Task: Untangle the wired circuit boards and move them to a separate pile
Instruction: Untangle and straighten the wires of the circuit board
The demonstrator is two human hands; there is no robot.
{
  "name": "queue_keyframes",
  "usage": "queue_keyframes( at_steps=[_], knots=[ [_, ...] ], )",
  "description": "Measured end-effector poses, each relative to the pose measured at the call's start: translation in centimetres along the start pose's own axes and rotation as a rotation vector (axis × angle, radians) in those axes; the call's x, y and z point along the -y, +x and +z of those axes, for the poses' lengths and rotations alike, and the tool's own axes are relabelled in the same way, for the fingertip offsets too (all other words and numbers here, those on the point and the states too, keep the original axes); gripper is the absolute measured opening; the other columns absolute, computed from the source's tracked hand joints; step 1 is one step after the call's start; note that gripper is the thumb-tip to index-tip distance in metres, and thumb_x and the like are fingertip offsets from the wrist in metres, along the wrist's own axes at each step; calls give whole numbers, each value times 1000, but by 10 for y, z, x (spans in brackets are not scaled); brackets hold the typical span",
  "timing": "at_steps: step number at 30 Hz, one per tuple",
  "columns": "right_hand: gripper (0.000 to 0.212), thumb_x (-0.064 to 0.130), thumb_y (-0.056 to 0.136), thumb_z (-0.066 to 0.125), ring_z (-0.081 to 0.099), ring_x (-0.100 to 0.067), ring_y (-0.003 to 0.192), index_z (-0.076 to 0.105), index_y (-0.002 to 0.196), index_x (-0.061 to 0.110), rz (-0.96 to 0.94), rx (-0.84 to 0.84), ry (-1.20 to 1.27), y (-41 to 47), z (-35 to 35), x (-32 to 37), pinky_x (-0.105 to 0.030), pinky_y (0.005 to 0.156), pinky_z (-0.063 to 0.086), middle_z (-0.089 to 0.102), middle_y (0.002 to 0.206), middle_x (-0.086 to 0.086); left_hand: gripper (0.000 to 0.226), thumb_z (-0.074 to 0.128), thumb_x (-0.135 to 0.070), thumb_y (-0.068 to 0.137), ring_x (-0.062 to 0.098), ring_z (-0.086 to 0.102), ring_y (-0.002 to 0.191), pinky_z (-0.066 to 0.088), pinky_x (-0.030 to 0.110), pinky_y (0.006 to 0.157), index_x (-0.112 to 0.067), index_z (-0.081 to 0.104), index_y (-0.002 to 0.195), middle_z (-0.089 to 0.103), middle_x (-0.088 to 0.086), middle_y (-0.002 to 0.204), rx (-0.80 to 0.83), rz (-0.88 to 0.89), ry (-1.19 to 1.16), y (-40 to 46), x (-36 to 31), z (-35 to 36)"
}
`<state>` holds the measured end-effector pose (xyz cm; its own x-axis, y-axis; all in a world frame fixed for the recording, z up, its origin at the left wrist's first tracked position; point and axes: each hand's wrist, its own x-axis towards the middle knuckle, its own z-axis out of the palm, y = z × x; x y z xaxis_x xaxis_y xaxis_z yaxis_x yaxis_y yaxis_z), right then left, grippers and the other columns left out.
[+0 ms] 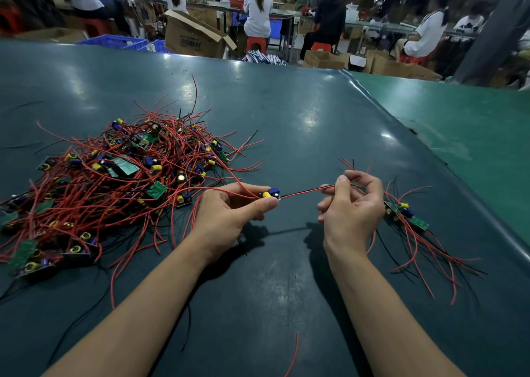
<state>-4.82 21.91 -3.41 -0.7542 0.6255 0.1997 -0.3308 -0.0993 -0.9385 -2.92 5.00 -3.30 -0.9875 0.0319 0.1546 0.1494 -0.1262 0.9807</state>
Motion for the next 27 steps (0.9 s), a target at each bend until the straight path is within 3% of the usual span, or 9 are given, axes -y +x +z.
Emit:
queue_keyframes(
  at_steps=[5, 9, 12, 14, 16, 19, 22, 24, 27],
  knots=[
    [9, 17, 100, 52, 52, -16, 36, 54, 94, 23, -63, 24, -54, 2, -2, 3, -22, 32, 39, 71, 68, -5, 21, 84, -24, 60, 9, 63, 59, 51, 18, 59, -19, 79, 79, 75, 2, 75, 15, -4, 1, 0, 0, -2],
    [17, 15, 100, 52, 54, -13, 36, 65, 104, 25, -71, 2, -70, 3, -3, 2, -21, 32, 40, 68, 64, -2, 27, 84, -23, 60, 9, 63, 59, 51, 18, 59, -14, 77, 84, 75, 3, 75, -5, 4, -5, 0, 0, -1],
    [14, 14, 100, 53, 53, -12, 36, 63, 103, 23, -48, -5, -60, 4, -3, 1, -21, 32, 39, 69, 65, -4, 28, 83, -22, 61, 9, 62, 57, 50, 18, 58, -11, 76, 86, 74, 2, 73, -27, 13, -1, 0, 1, 0],
    [10, 18, 101, 53, 52, -13, 35, 56, 110, 16, 54, 52, 18, 6, -1, 2, -20, 32, 40, 71, 68, -5, 26, 82, -19, 63, 7, 61, 57, 49, 17, 57, -9, 75, 86, 73, -1, 71, -62, 27, -21, 0, 1, 0],
    [26, 31, 98, 57, 50, -13, 35, 51, 115, 11, 267, 151, 142, 7, 0, 6, -19, 32, 39, 71, 66, -7, 22, 81, -13, 66, 6, 60, 57, 48, 16, 57, -9, 74, 87, 73, -4, 70, -120, 48, -52, 2, 2, -1],
    [43, 47, 82, 64, 46, -8, 34, 57, 102, 9, 508, 433, 107, -1, 2, 8, -15, 32, 31, 62, 53, -4, 22, 82, -14, 66, 6, 61, 58, 48, 16, 57, -13, 74, 86, 73, -4, 72, -172, 53, -45, 3, 3, -2],
    [34, 32, 85, 67, 44, -7, 34, 66, 106, 4, 533, 676, 41, -14, 4, 5, -15, 31, 29, 59, 53, -3, 27, 83, -20, 63, 7, 65, 64, 50, 17, 60, -13, 75, 88, 76, 1, 79, -90, 49, 9, 1, 4, -3],
    [17, 20, 91, 64, 44, -8, 35, 72, 98, 6, 514, 687, 73, -19, 5, 4, -15, 31, 30, 58, 54, -4, 29, 84, -21, 62, 7, 66, 67, 50, 17, 61, -13, 76, 89, 76, 3, 82, -39, 38, 42, 0, 4, -2],
    [13, 15, 92, 64, 43, -8, 35, 74, 88, 8, 442, 592, 109, -16, 6, 5, -15, 32, 30, 58, 54, -3, 29, 84, -19, 60, 7, 66, 64, 50, 16, 59, -11, 75, 87, 76, 4, 79, -60, 36, 14, 0, 4, -2]
  ],
)
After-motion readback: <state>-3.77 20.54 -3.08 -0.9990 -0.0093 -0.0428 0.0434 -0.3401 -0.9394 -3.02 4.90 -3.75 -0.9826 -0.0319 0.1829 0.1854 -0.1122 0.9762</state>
